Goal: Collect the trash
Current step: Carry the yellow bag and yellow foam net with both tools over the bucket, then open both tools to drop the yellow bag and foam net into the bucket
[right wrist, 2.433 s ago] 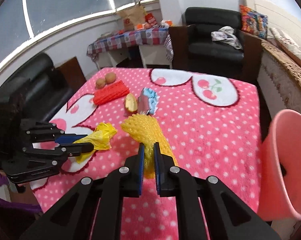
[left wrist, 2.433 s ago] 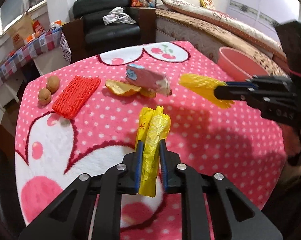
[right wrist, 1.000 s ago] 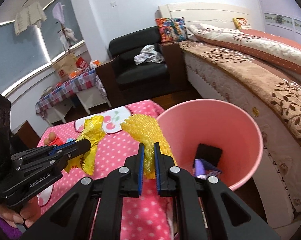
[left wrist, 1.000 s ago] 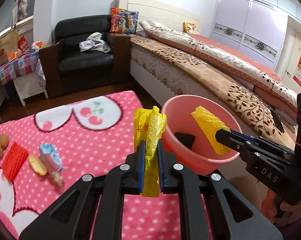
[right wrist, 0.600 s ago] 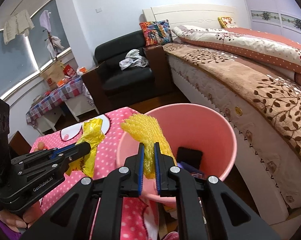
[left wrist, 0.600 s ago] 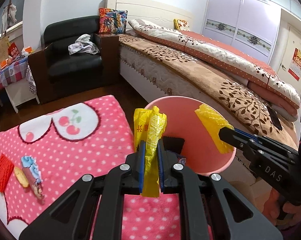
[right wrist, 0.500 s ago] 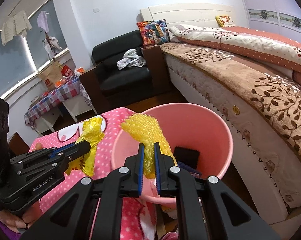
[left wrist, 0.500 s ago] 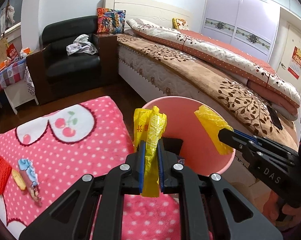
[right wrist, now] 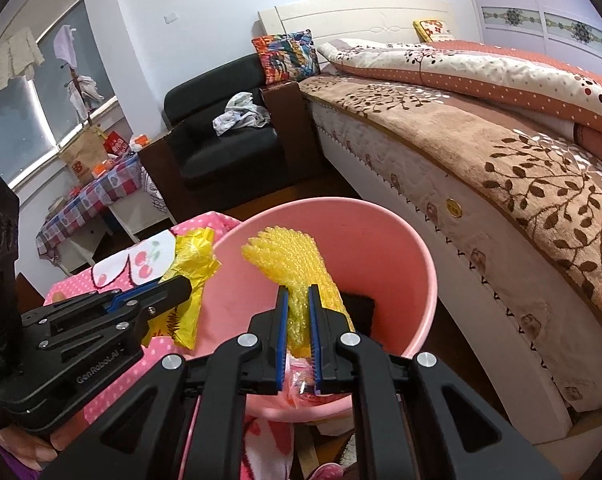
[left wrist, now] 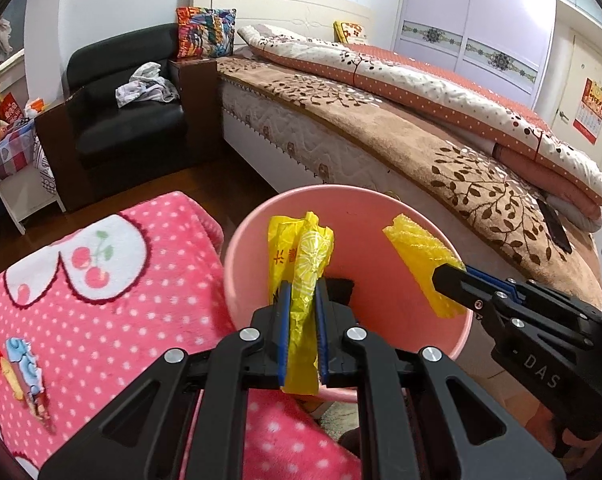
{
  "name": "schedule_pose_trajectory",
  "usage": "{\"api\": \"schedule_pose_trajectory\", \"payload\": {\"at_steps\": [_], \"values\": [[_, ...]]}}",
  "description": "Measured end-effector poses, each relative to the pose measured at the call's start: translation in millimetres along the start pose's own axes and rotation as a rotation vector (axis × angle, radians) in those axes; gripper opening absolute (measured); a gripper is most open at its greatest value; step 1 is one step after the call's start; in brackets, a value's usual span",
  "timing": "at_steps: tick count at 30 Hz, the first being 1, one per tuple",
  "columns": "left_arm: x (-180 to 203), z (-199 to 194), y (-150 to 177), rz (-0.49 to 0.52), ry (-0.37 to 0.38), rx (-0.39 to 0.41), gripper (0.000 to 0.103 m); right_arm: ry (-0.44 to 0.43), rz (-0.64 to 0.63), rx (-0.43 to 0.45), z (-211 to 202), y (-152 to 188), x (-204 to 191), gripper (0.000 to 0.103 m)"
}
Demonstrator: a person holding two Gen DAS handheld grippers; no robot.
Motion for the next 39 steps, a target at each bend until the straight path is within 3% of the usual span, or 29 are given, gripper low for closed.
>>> {"api": "schedule_pose_trajectory", "payload": {"at_steps": [17,19,23,27,31,36,39], "values": [[3,27,0,-0.001,0.025,-0.025,0.011,0.024,0.001,-0.024,18,0,7,0.010],[4,29,-1,0.002,0.027,-0.026,0.014,0.026,-0.002,-0.026,19,1,5,0.010],[5,28,-1,0.008,0.030,-0.018,0.030,0.032,-0.006,-0.026,20,2,4,0.010],[5,27,-1,0.004,0.036,-0.013,0.035,0.036,-0.008,-0.027,21,2,3,0.011],[3,27,-1,-0.006,0.036,-0.016,0.038,0.039,-0.015,-0.021,20,2,2,0.025],[4,24,-1,-0.011,0.041,-0.007,0.041,0.042,-0.019,-0.019,20,1,2,0.027],[4,21,-2,-0.009,0.040,-0.004,0.041,0.042,-0.019,-0.012,18,1,2,0.034]]}}
Point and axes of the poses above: each gripper's, at about its wrist camera, not at the fingertips, and z roughly the way its jaws point, x to its right, y to its underside, the point moved 5 cm from there along z, roughly the way its jaws point, and after that the axes turned 8 degrees about y, right-handed, at the moved point
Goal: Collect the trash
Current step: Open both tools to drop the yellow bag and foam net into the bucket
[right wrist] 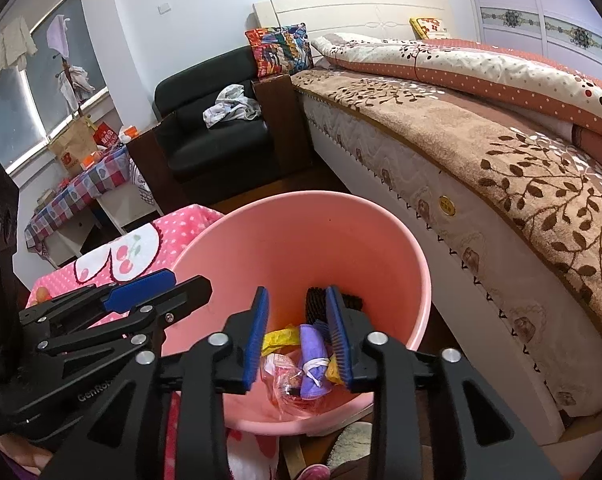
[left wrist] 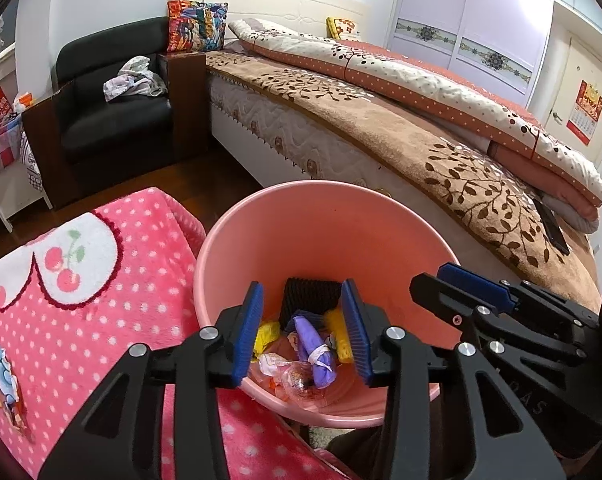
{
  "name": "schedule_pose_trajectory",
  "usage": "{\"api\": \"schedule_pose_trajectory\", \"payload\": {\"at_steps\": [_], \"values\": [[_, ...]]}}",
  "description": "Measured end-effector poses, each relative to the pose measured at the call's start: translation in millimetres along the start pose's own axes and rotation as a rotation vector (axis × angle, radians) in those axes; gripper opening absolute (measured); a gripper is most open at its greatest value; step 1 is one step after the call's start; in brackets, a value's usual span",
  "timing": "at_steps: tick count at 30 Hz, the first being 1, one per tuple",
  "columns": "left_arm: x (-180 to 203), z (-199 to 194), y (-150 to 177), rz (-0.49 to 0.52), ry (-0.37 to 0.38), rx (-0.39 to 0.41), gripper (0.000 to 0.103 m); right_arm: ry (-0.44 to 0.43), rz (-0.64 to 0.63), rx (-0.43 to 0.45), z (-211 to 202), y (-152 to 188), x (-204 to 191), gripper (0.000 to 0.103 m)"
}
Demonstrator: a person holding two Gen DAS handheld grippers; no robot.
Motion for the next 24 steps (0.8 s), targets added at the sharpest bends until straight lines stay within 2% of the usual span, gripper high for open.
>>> {"api": "schedule_pose_trajectory", "payload": {"at_steps": [8,14,19,24], "values": [[-2,-18,0,-0.010,0.009,0.037,0.041,-0.022,0.000,0.043,-18,-2,-3,0.043],[-6,-42,0,-0.018,0.006,0.091,0.041,-0.043,-0.022,0.092,-39,-3,-16,0.043],[-18,-66,3,-0.036,-0.029,0.142,0.041,-0.073,-0.035,0.142,-57,0,-33,0.043],[-33,-92,9,-0.063,-0.055,0.184,0.041,-0.122,-0.073,0.157,-68,10,-58,0.045]]}}
Point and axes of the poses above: each gripper's, at about its wrist camera, not at the fingertips, and z roughly the way its jaws point, x to its right, y to its underside, the point moved 5 cm from there along z, roughly the way its jaws point, and after that the axes turned 8 degrees about y, right-handed, at the moved point
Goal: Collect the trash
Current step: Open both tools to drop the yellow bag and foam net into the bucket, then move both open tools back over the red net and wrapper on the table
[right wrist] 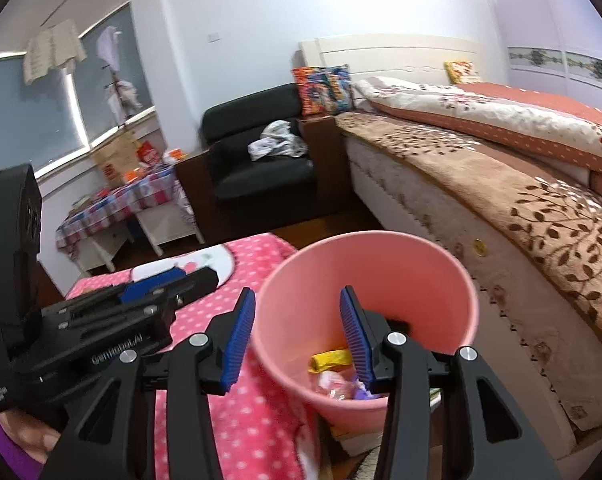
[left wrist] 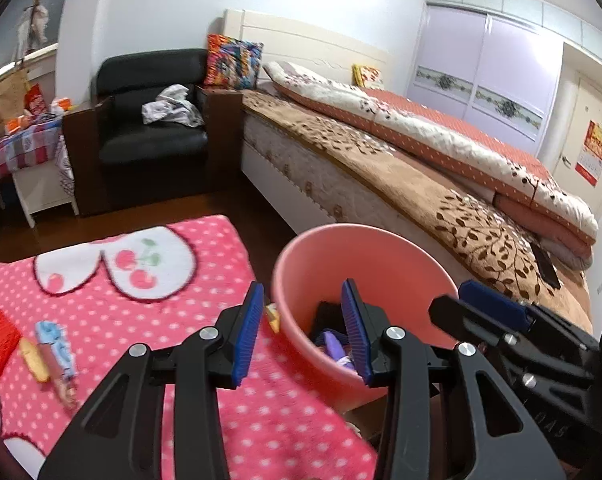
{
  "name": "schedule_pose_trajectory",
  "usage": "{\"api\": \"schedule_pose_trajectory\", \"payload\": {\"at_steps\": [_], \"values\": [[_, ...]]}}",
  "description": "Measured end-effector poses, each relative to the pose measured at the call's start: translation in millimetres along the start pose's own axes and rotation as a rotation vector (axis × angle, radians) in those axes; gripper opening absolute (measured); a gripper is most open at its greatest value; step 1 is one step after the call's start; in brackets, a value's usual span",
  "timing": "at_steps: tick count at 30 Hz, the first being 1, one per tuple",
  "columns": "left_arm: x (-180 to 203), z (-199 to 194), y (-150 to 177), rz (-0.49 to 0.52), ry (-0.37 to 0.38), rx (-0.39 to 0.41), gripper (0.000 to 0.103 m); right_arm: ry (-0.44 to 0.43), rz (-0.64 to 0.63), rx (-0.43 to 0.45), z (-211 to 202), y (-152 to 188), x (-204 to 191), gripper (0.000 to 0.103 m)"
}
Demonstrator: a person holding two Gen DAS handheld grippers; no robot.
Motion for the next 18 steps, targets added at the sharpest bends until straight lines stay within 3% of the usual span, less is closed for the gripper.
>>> {"api": "schedule_pose_trajectory", "payload": {"at_steps": [8,18], "values": [[-42,-43,12,-0.034,-0.074,0.034,0.041,-0.083,-0.082,-0.026,2,11,-55,0.049],[-112,-92,46,-0.058,-0.184,-0.006,0.041,-0.189,-0.203,-0.090,15,37,-130,0.049]]}}
Point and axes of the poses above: each gripper's, at about its wrist camera, not at the fingertips, and z roughly the way its jaws point, x to its right, y to its underside, the point moved 5 cm from there along z, roughly the way its jaws point, and after that the axes turned 8 degrees about y, right-handed, at the moved point
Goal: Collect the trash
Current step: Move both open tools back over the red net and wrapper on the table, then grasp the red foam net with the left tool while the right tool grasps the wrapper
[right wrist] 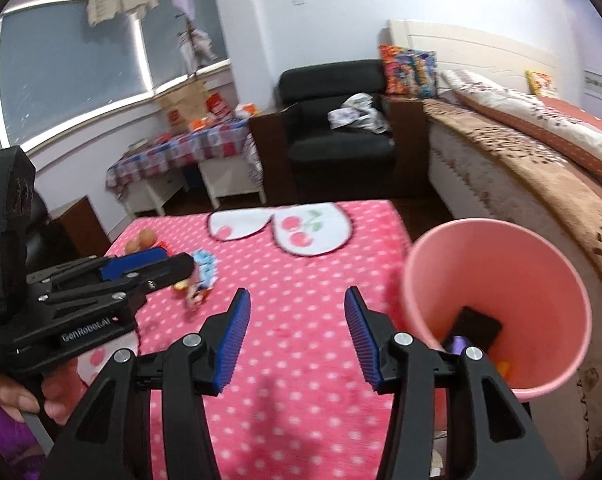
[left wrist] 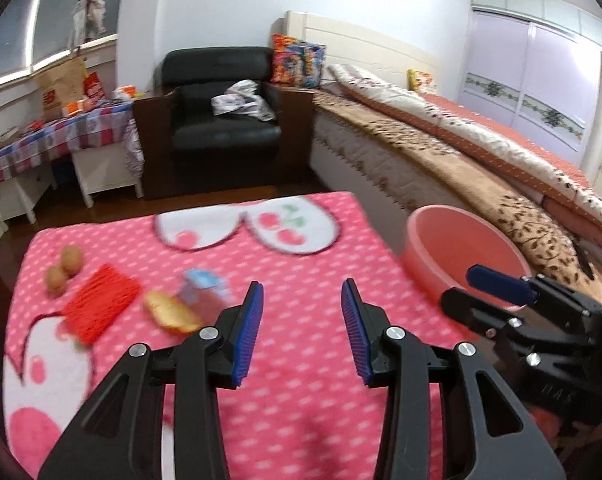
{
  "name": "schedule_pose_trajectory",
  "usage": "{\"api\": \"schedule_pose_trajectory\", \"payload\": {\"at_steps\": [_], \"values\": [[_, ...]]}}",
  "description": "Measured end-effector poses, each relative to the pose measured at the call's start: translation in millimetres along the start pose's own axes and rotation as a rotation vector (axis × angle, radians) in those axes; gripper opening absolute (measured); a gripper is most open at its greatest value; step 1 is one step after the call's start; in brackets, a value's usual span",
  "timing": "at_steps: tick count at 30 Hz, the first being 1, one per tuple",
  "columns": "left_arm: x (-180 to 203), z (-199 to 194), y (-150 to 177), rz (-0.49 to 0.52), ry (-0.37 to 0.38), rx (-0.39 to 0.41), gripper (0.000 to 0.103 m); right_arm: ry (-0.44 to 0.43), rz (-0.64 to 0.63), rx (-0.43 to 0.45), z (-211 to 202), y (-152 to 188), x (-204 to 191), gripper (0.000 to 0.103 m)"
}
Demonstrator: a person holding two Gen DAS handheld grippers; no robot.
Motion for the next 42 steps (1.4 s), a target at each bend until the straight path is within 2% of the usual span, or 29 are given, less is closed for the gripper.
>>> {"api": "schedule_pose_trajectory", "payload": {"at_steps": [11,18,26,35,38,39,42], "values": [[-112,-22,25,-0.052,-0.162,-0.085,0.041,-0.107,-0.126,-0.074,39,2,-63,0.048],[-166,-14,27,-0.107,-0.195,-0.139,0.041,-0.163,-0.170,-0.139,71,-3,-95,0.048],[-191,9,26,-0.114,-0.179,-0.192,0.041,-0.187,-0.144,-0.208,105,-15,-110,0.048],[-210,24,24,-0.064,-0.236,-0.214,0.041,-0.181,-0.124,-0.280,137,-16,-114,0.048],[-214,28,25,-0.060,-0.232,-0.224,0.041,-0.174,-0.128,-0.298,143,-14,-114,0.048],[-216,28,25,-0.065,-0.223,-0.228,0.041,-0.173,-0.129,-0.303,144,-13,-114,0.047],[-217,29,25,-0.071,-0.219,-0.237,0.041,-0.176,-0.134,-0.316,146,-9,-114,0.028]]}}
Point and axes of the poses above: each gripper's, at about its wrist camera, not at the fingertips, and z roughly the way its jaws point, x to its right, y to its underside, the point moved 5 cm from there along z, roughly the way its jaws point, and after that the axes turned 8 degrees about y, right-handed, at the moved point
